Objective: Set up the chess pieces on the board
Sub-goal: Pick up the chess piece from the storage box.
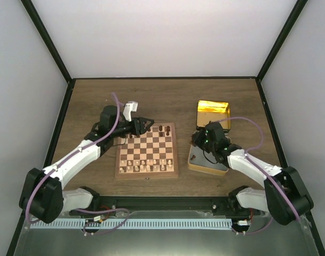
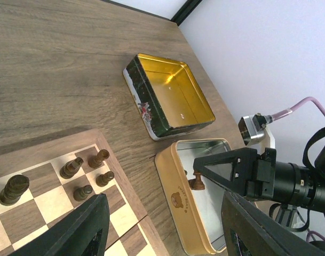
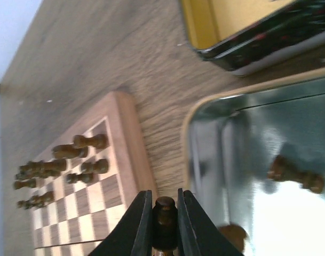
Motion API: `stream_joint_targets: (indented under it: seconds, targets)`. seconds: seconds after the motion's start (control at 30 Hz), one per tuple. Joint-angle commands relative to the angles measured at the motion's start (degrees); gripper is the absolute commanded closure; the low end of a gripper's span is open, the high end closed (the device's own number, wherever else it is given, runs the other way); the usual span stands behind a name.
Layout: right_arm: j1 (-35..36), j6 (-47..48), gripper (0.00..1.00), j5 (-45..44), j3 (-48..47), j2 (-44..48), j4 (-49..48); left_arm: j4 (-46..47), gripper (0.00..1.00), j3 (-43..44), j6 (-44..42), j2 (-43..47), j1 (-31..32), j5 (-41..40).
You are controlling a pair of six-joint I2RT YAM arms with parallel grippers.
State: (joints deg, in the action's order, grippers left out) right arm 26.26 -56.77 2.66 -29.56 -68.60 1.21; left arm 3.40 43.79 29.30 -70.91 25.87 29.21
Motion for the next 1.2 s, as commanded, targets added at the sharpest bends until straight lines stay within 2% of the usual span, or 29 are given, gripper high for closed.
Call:
stream_joint_targets:
  seconds: [0.0, 0.17, 0.4, 0.5, 0.87, 1.07, 1.17]
  targets:
    - [-0.41, 1.22, 0.94, 5.46, -0.2, -1.44, -6.61, 1.35, 0.41, -0.68, 0.41, 0.42, 0.24, 0.5]
    - [-0.42, 1.1, 0.94, 7.53, 0.19, -2.92, -8.19, 1.09, 0.41, -0.88, 0.32, 0.51, 0.23, 0.23]
    - [-0.42, 0.48, 0.94, 4.74, -0.19, -3.53, -5.02, 1.06, 0.41, -1.09, 0.19, 0.57, 0.24, 0.27]
    - [-0.42, 1.29, 0.94, 6.36, -0.48, -3.18, -5.96, 1.21, 0.41, -1.11, 0.06, 0.38, 0.23, 0.71]
    - [-0.42, 3.89, 0.94, 9.19, -1.19, 2.53, -9.73, 3.39, 0.4, -1.54, 1.99, 0.22, 0.45, 1.42]
    - [-0.27, 5.26, 0.94, 15.14, -3.02, 1.2, -12.44, 7.03, 0.4, -4.31, 6.4, 1.29, 0.5, 0.57]
    - [0.99, 6.84, 0.94, 17.47, -5.45, -0.39, -13.05, 9.94, 0.37, -6.44, 12.28, 2.44, 0.43, -0.36]
